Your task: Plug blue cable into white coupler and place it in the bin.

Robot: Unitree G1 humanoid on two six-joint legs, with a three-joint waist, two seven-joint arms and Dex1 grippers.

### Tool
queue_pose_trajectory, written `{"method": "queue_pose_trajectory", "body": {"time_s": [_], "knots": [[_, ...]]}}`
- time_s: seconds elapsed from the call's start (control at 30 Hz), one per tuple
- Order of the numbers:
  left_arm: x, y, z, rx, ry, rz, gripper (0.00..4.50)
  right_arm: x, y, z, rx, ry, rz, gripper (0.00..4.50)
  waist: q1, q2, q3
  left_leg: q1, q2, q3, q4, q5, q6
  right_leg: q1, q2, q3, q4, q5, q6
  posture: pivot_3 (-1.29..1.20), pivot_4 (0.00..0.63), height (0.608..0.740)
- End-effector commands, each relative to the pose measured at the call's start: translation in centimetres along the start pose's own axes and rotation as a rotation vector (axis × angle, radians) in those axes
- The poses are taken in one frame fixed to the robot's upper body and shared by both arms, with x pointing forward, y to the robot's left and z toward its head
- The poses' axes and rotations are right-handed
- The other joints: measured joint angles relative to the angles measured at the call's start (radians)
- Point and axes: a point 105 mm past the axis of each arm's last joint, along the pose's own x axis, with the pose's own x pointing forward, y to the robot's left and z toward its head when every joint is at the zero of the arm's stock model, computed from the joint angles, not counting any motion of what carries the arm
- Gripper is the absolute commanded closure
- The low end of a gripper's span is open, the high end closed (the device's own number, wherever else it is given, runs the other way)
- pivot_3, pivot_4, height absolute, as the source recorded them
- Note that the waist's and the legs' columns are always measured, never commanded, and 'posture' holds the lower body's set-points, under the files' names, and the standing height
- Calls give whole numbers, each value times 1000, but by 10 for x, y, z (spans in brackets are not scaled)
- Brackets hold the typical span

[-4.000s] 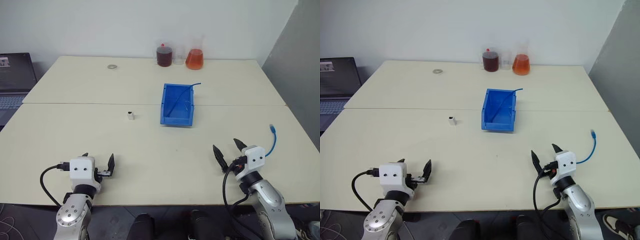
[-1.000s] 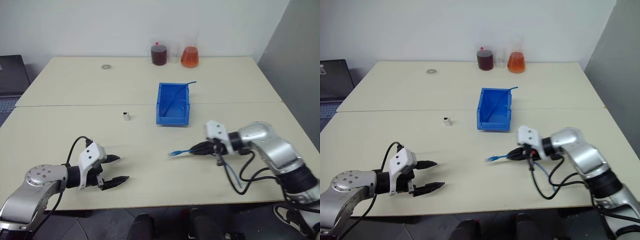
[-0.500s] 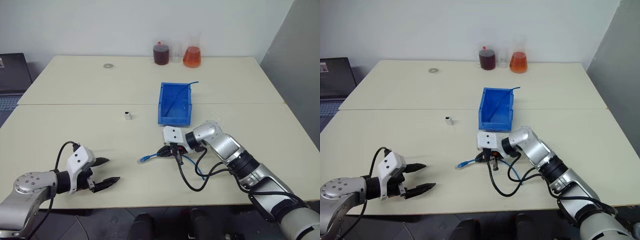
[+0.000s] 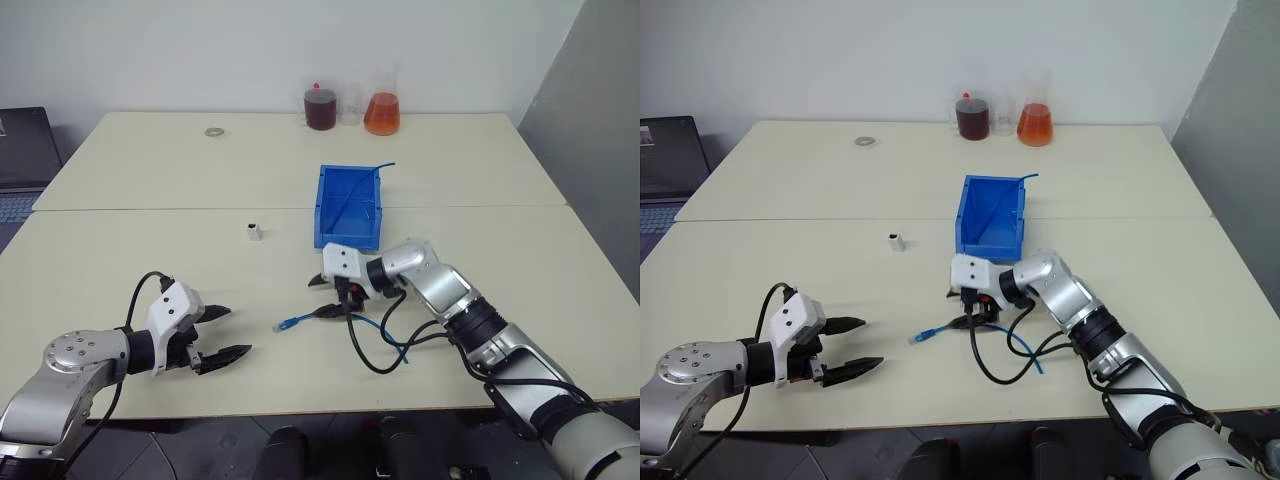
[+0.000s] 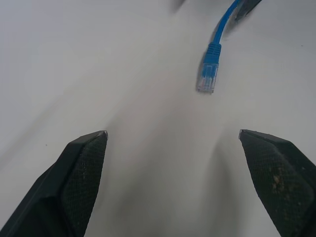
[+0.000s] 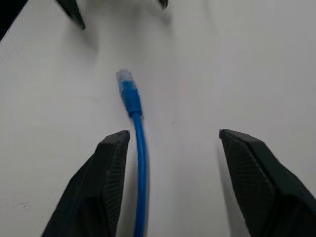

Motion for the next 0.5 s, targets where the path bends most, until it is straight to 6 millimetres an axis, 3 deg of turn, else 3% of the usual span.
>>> {"method": "queue_pose_trajectory", "body": {"time_s": [0.03, 0.1, 0.3, 0.5], "knots": [[6, -5, 2, 28, -20, -37, 0, -36, 2, 40, -34, -122, 4, 489, 3, 0, 0, 0, 0, 0, 0, 0, 0, 0, 0, 0, 0, 0, 0, 0, 150, 740], [10, -7, 4, 32, -33, -56, 0, -48, 14, 42, -28, -124, 28, 12, 6, 0, 0, -1, 0, 0, 0, 0, 0, 0, 0, 0, -1, 0, 0, 0, 150, 740], [27, -10, 6, 37, -42, -92, 0, -76, 66, 22, 16, -36, 80, 12, 20, 0, 0, -1, -3, -1, 0, 0, 0, 1, -3, -1, -2, -1, 2, 0, 150, 740], [43, -9, -1, 64, 0, -135, 0, -77, 76, 17, 101, -20, 23, 12, 2, 0, 0, 1, -1, 0, 0, 0, 0, 1, -1, -1, 0, -1, 2, 0, 150, 740]]}}
